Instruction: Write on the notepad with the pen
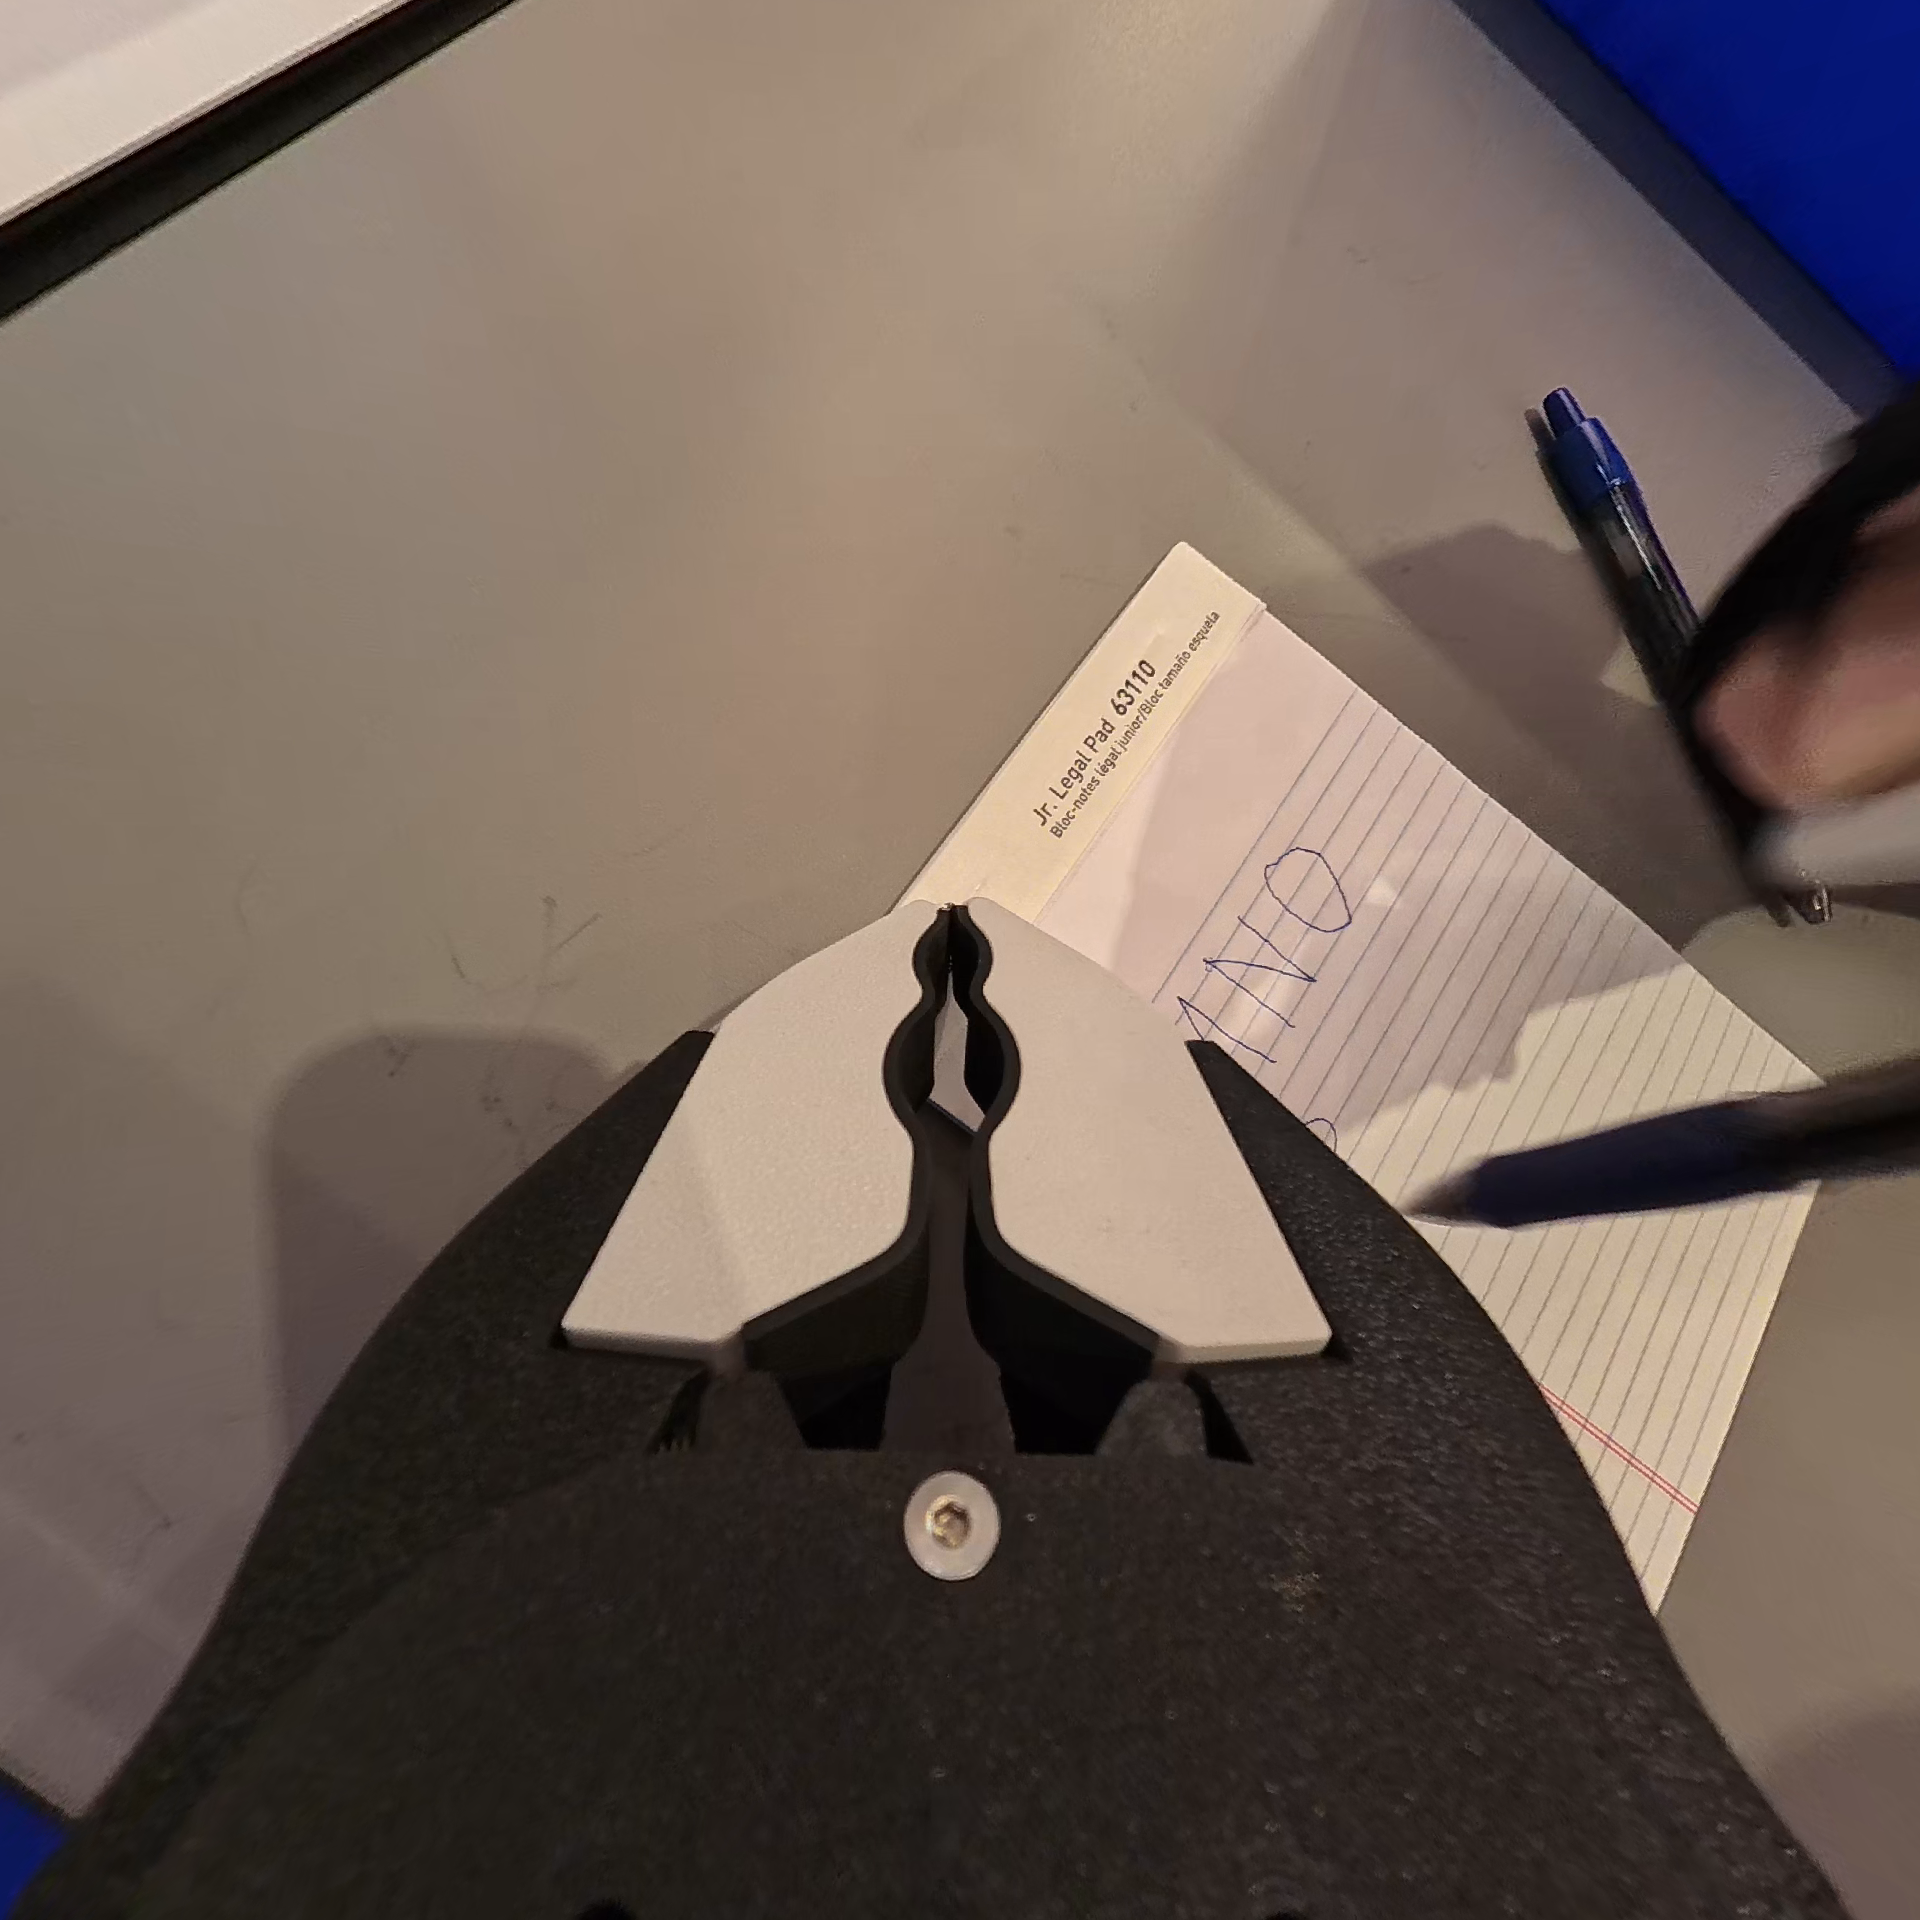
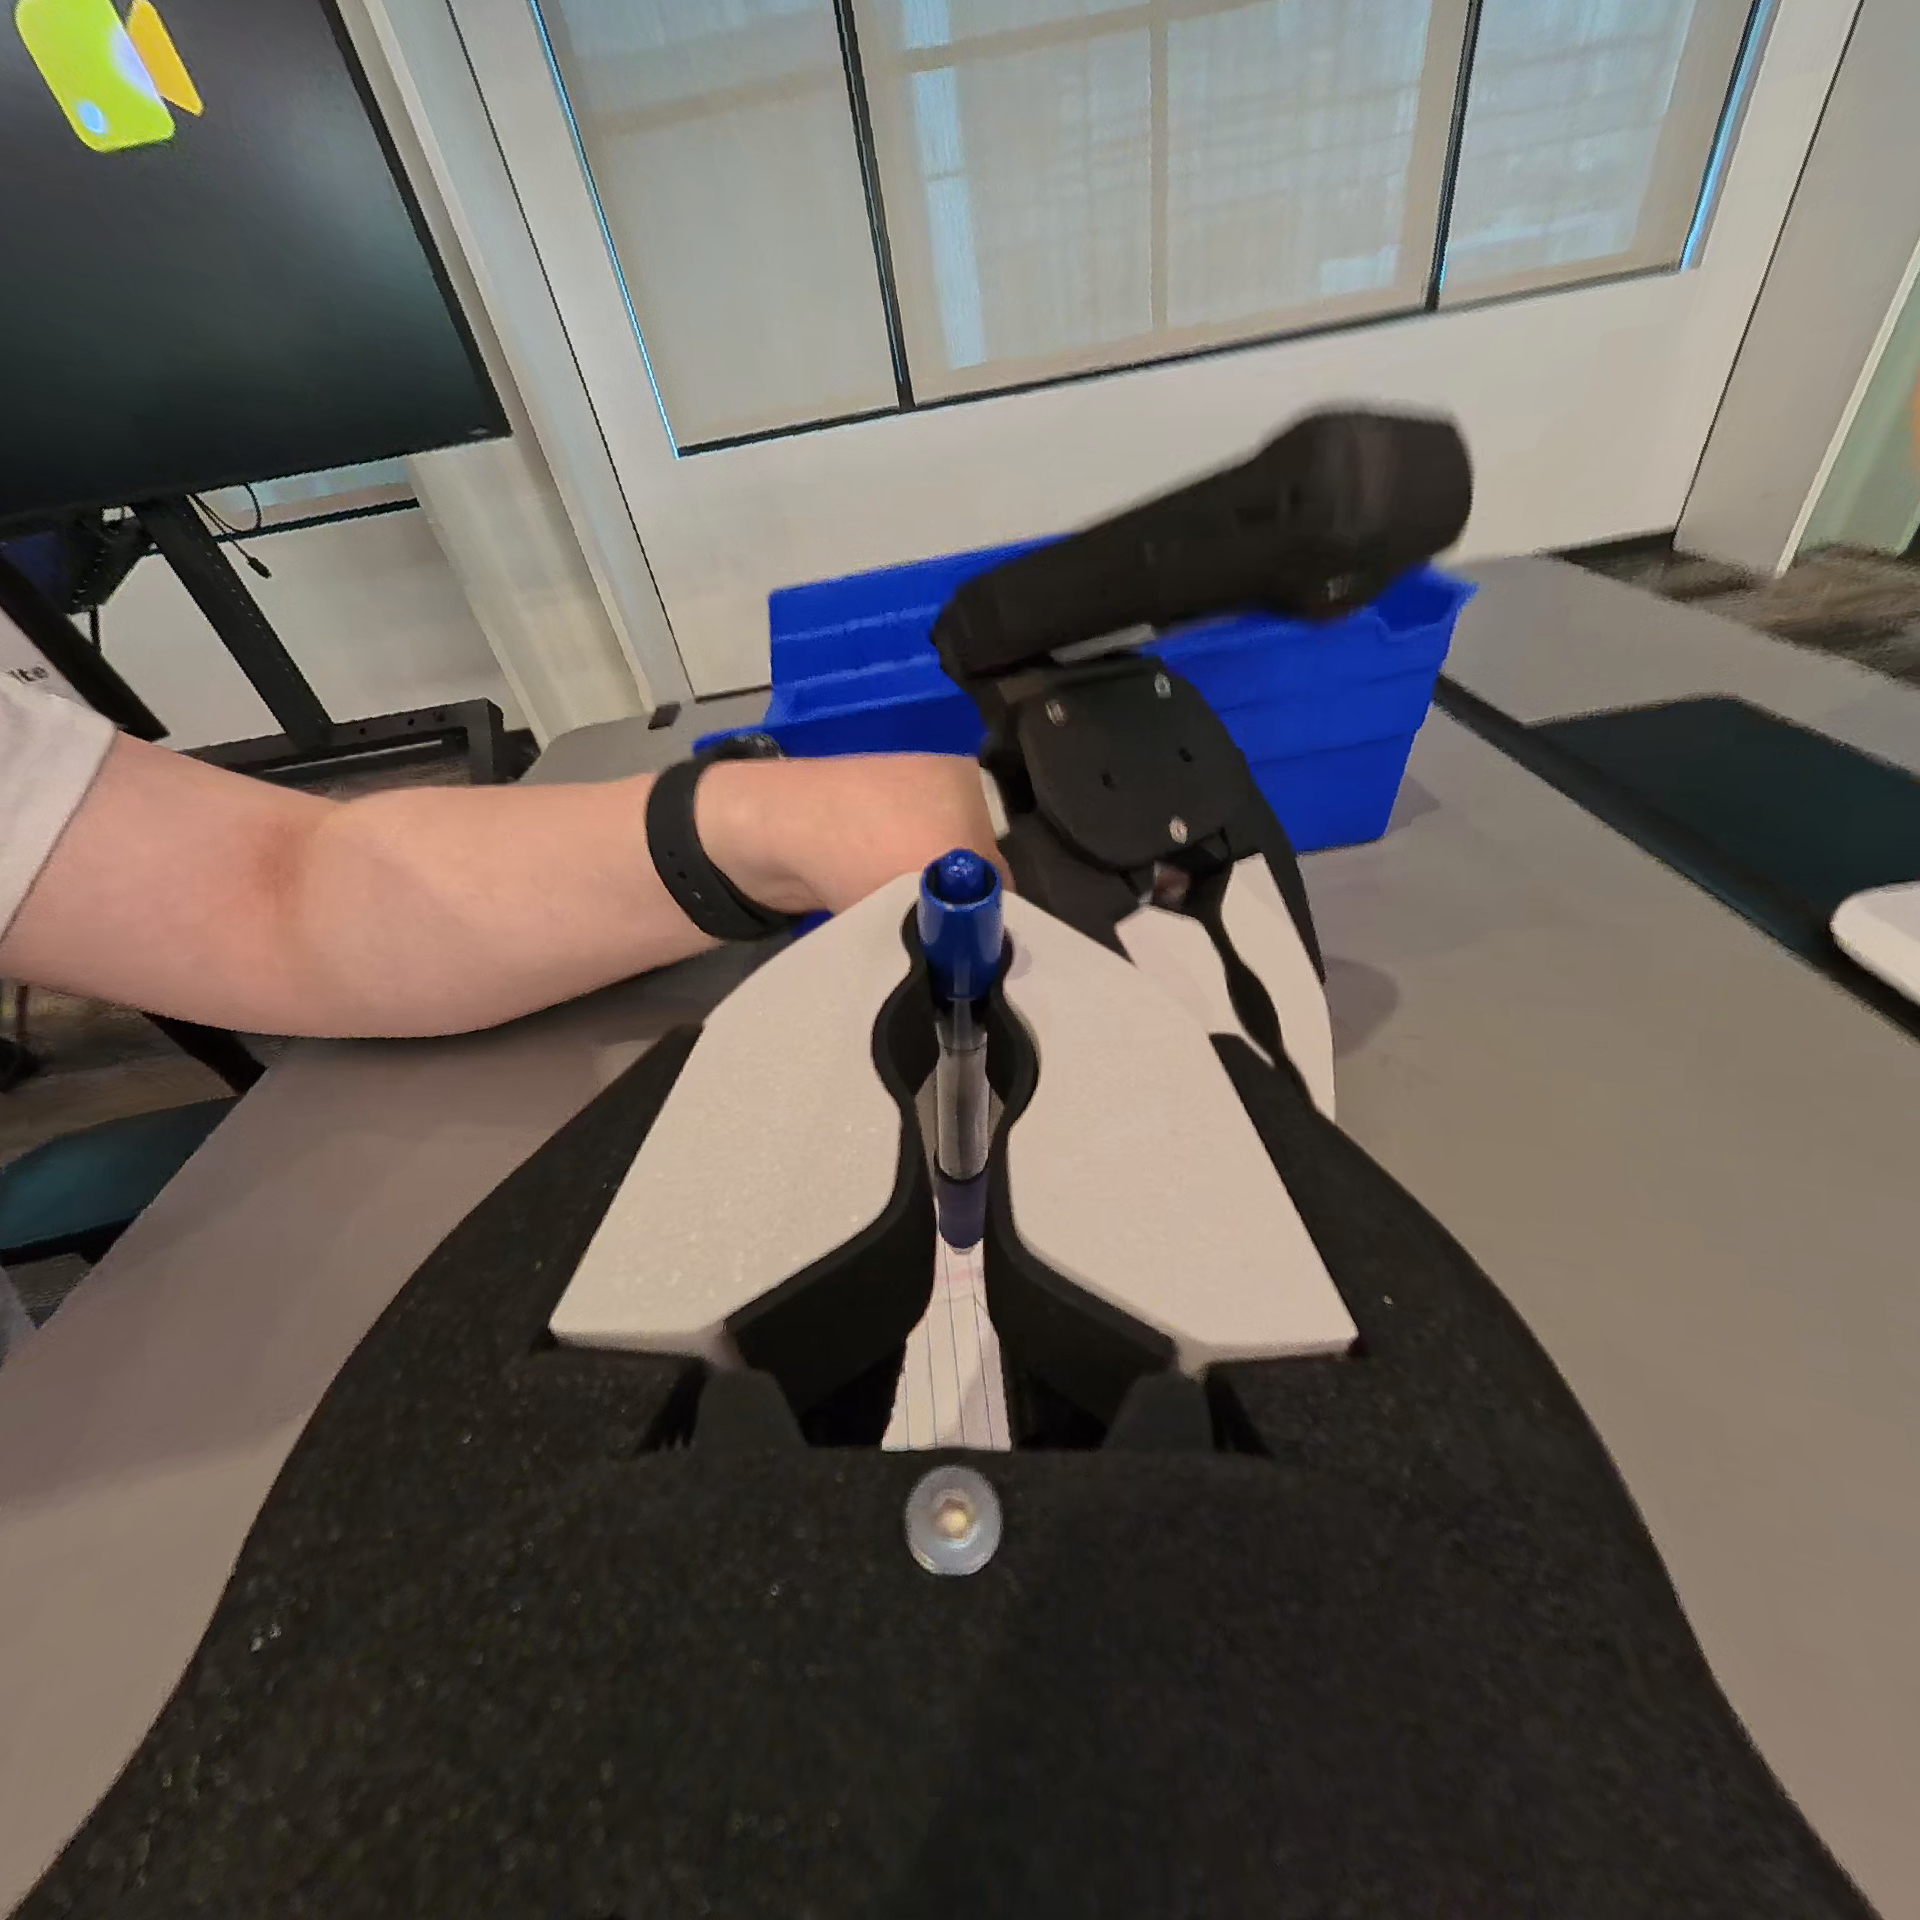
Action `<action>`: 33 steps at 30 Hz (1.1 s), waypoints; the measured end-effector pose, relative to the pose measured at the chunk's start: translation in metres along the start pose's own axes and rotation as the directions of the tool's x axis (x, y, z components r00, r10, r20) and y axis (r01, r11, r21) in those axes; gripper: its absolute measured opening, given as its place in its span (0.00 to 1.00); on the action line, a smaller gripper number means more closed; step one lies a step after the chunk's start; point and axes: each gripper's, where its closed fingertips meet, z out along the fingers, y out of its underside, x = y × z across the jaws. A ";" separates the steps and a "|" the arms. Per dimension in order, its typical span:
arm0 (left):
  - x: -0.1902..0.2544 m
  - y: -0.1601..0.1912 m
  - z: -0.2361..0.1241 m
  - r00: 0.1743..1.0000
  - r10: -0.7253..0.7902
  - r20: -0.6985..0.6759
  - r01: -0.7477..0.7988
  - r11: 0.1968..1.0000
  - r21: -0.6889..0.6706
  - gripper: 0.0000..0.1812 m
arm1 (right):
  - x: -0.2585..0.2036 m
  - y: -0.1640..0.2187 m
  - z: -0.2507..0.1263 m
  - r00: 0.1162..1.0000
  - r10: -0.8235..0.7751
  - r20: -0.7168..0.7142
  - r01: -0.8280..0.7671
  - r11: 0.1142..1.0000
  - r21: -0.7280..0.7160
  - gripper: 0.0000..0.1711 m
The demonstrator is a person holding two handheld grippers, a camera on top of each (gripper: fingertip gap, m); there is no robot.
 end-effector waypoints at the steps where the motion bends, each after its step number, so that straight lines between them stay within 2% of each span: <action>1: 0.000 0.000 0.000 1.000 0.000 0.000 0.000 1.000 0.000 0.00 | -0.004 -0.009 -0.003 1.000 -0.024 0.003 0.024 1.000 0.014 0.02; 5: 0.000 0.000 0.000 1.000 -0.001 -0.002 0.001 1.000 0.001 0.00 | -0.010 -0.015 -0.010 0.994 -0.107 -0.016 0.105 0.992 -0.074 0.02; 8: 0.000 0.000 0.000 1.000 -0.003 -0.004 0.003 1.000 0.002 0.00 | -0.009 -0.006 -0.012 0.996 -0.087 -0.017 0.082 0.980 -0.180 0.02; 12: 0.000 0.000 0.000 1.000 -0.005 -0.006 0.005 1.000 0.003 0.00 | -0.006 0.004 -0.009 0.997 -0.063 -0.039 0.052 0.969 -0.241 0.02; 19: 0.000 0.000 0.000 1.000 -0.003 -0.003 0.003 1.000 0.001 0.00 | 0.011 0.006 -0.009 0.993 -0.021 -0.115 0.003 0.988 -0.155 0.02; 23: 0.000 0.000 0.000 1.000 -0.004 -0.004 0.004 1.000 0.002 0.00 | 0.016 0.005 -0.012 0.994 0.033 -0.108 -0.045 0.993 -0.113 0.02; 33: 0.000 0.000 0.000 1.000 -0.006 -0.007 0.006 1.000 0.003 0.00 | 0.021 0.013 -0.011 0.992 0.058 -0.116 -0.071 0.991 -0.117 0.02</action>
